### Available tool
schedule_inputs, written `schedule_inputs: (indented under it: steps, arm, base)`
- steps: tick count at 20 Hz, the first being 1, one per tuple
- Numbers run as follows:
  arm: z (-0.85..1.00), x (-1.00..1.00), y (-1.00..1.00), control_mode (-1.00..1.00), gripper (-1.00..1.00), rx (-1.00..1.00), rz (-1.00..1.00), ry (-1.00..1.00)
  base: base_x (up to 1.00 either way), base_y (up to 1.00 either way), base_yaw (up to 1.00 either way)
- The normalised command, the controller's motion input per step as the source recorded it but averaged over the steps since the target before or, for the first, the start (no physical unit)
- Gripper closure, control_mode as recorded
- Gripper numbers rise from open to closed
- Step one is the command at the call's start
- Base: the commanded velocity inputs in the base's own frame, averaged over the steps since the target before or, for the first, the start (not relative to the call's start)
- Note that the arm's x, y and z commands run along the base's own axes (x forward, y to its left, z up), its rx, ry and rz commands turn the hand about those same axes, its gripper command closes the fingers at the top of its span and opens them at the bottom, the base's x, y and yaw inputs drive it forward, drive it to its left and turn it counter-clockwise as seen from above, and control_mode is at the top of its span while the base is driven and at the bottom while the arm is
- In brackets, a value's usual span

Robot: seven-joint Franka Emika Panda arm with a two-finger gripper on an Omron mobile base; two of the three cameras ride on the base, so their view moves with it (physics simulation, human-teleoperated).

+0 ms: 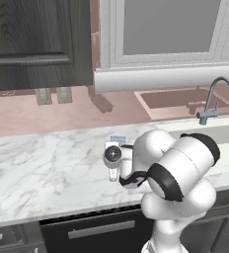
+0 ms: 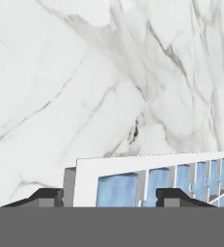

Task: The ice cube tray has been filled with water. Take the tray and place it in the freezer to make ice. Close the freezer door after placing the tray.

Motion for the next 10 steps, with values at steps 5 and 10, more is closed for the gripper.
schedule_inputs:
  steps: [5, 10]
  arm:
    - [-0.12, -0.16, 0.0, -1.0, 1.0, 0.01, 0.01, 0.0]
    - [0.13, -0.41, 0.0, -1.0, 1.0, 0.0, 0.0, -0.02]
  base:
    - [0.0, 0.0, 0.0]
    - [0.0, 0.0, 0.0]
